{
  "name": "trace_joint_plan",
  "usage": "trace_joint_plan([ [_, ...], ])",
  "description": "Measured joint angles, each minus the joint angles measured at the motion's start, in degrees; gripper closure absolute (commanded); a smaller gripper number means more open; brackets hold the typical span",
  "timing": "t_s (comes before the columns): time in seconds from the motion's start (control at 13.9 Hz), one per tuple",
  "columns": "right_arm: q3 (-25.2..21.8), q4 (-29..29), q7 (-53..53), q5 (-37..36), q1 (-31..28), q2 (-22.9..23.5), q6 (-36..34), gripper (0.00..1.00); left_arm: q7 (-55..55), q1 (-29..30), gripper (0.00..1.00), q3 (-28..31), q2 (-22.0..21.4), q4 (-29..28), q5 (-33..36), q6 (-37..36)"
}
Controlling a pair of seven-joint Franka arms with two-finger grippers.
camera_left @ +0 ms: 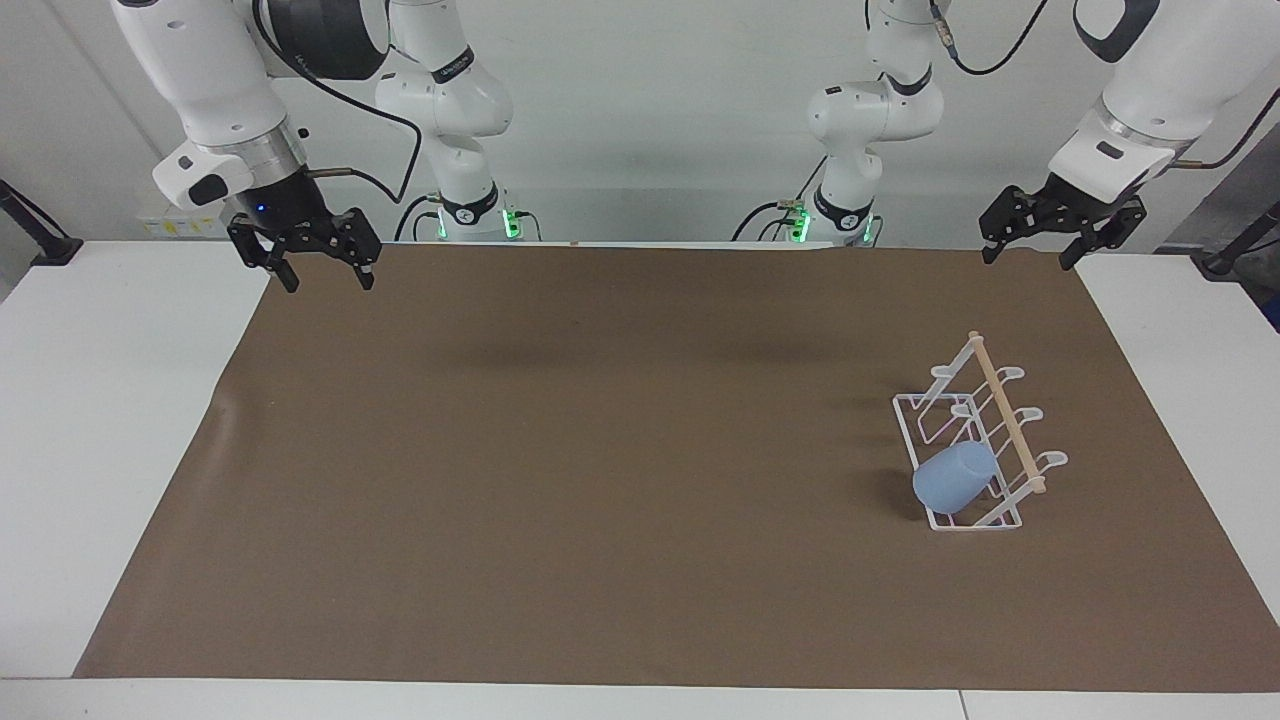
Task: Hang cup on cup holder
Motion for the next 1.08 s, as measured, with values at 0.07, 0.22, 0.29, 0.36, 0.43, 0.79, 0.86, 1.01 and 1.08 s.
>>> trace_joint_plan([
  [0.07,0.0,0.0,0.0,0.0,0.0,0.0,0.0,0.0,0.1,-0.6,0.0,0.8,-0.2,0.0,0.0,-0.3],
  [0.22,0.0,0.0,0.0,0.0,0.0,0.0,0.0,0.0,1.7,-1.9,0.0,2.5,-0.9,0.0,0.0,-0.8],
  [0.29,0.0,0.0,0.0,0.0,0.0,0.0,0.0,0.0,2.8,-2.2,0.0,3.0,-1.2,0.0,0.0,-1.0],
  [0.36,0.0,0.0,0.0,0.0,0.0,0.0,0.0,0.0,3.6,-2.2,0.0,3.1,-1.4,0.0,-0.1,-1.2],
  [0.43,0.0,0.0,0.0,0.0,0.0,0.0,0.0,0.0,3.9,-2.2,0.0,3.1,-1.5,0.0,-0.1,-1.2],
  [0.79,0.0,0.0,0.0,0.0,0.0,0.0,0.0,0.0,4.1,-2.7,0.0,2.9,-1.6,0.0,-0.1,-1.3],
  [0.86,0.0,0.0,0.0,0.0,0.0,0.0,0.0,0.0,4.1,-2.7,0.0,3.0,-1.6,0.0,-0.1,-1.3],
  [1.01,0.0,0.0,0.0,0.0,0.0,0.0,0.0,0.0,4.1,-2.7,0.0,3.0,-1.6,0.0,-0.1,-1.3],
  [1.08,0.0,0.0,0.0,0.0,0.0,0.0,0.0,0.0,4.1,-2.7,0.0,3.0,-1.6,0.0,-0.1,-1.5],
])
